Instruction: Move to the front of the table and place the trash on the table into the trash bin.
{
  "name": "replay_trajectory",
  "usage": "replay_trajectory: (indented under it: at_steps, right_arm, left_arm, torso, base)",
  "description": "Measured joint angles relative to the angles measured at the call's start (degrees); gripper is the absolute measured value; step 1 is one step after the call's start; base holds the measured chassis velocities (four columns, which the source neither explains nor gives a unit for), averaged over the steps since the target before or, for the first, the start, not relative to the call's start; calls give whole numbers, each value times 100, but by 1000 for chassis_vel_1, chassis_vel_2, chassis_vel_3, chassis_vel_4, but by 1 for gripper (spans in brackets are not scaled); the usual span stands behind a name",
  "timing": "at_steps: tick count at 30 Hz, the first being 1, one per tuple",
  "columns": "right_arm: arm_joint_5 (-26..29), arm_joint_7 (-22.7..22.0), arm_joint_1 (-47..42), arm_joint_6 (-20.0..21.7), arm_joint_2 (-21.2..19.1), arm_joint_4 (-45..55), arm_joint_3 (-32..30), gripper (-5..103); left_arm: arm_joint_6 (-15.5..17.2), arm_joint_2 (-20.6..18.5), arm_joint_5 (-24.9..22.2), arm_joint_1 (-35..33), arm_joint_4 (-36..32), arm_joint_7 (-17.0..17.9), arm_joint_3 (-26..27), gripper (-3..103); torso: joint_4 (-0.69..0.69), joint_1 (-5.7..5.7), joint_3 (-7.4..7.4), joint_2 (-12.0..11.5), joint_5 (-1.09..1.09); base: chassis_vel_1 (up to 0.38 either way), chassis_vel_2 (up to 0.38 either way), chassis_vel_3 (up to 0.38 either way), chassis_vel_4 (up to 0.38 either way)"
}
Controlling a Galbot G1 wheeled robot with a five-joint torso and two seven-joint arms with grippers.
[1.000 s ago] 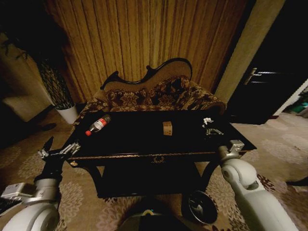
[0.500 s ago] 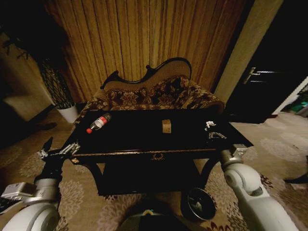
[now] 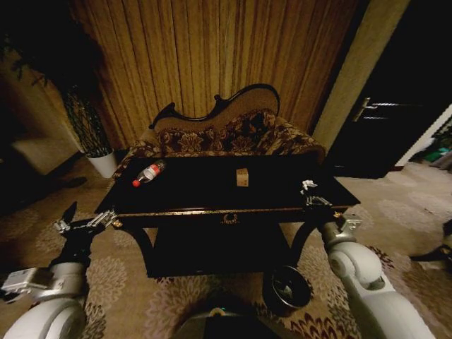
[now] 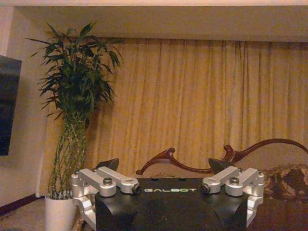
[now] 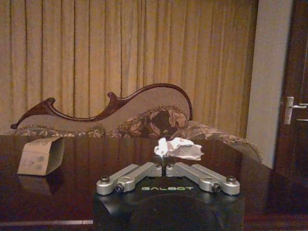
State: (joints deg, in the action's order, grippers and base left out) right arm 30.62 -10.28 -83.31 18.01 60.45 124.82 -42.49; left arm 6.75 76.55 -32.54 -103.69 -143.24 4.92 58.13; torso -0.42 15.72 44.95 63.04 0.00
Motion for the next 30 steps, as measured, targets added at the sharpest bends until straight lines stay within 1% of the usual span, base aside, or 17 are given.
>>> replay_trajectory:
  at_steps: [12,19,21,25,28,29,30]
  right_arm:
    - [-19,-3,42,-9,43,-73,98,0]
    - [-214,8,26,-109,136,-272,217,0]
    - [-248,111,-64,-107,238,-533,276,0]
    - [-205,246,-166,30,341,-871,297,0]
    - [-300,411,-184,57,535,-1624,356,0]
    - [-300,411,-184,57,535,-1624,356,0]
    - [-402,446,-107,16,628,-1957,396,0]
  left_arm:
    - [26,17,13,-15,0,7,-16,100]
    - [29,22,9,-28,0,15,-15,100]
    - [28,25,9,-40,0,16,-14,100]
    - [28,33,9,-43,0,16,-14,100]
    - [32,55,-3,-26,0,21,-6,100]
    - [32,55,-3,-26,0,21,-6,100]
    - [49,82,-10,6,0,29,-5,100]
  torso:
    - [0,0,0,0,0]
    - [1,-1,-1,1,-1]
    - [1,-3,-2,3,0]
    - [0,-2,-1,2,-1]
    - [-1,3,2,-2,1]
    - [-1,3,2,-2,1]
    - [1,4,2,-2,0]
  base:
    - [152,-153,-157,144]
    - [153,-153,-148,160]
    - [77,-84,-81,79]
    - [6,-17,-34,0]
    - [0,0,0,0]
    - [0,0,0,0]
    - [0,0,0,0]
